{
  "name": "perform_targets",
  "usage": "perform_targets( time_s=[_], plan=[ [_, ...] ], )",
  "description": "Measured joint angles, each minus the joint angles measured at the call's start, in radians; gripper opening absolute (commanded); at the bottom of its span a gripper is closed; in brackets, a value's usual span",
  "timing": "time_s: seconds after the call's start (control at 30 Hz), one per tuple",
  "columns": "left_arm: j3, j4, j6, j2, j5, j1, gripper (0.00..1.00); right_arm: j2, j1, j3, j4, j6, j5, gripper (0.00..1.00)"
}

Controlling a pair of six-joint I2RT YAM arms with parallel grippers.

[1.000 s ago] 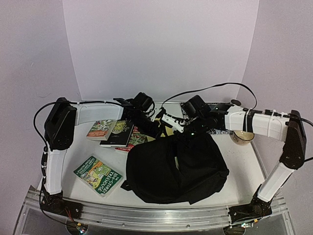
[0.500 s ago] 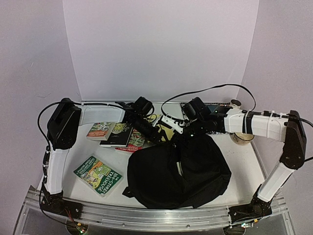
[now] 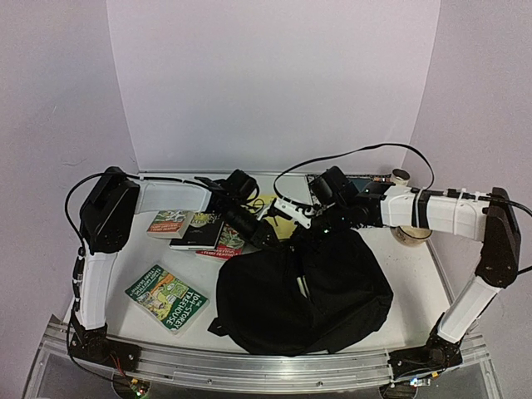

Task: Pack the student bag
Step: Hold the student bag at the center of the board, then zip the lower front pocket of the student bag.

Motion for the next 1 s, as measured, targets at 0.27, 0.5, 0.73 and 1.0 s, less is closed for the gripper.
perform_targets(
  time_s=[0.27, 0.5, 0.73, 1.0],
  plan=[
    [0.000, -0.004, -0.018, -0.006, -0.056, 0.000, 0.00, -0.046, 0.000, -0.049, -0.007, 0.005, -0.026, 0.00],
    [0.003, -0.019, -0.089, -0.056, -0.103, 0.012, 0.00, -0.117, 0.032, -0.077, -0.065, 0.008, -0.027, 0.00],
    [0.009, -0.033, -0.163, -0.062, -0.104, 0.049, 0.00, -0.148, 0.083, -0.112, -0.106, 0.030, 0.009, 0.00],
    [0.010, -0.035, -0.208, -0.062, -0.121, 0.092, 0.00, -0.185, 0.124, -0.177, -0.190, 0.093, 0.020, 0.00]
  ],
)
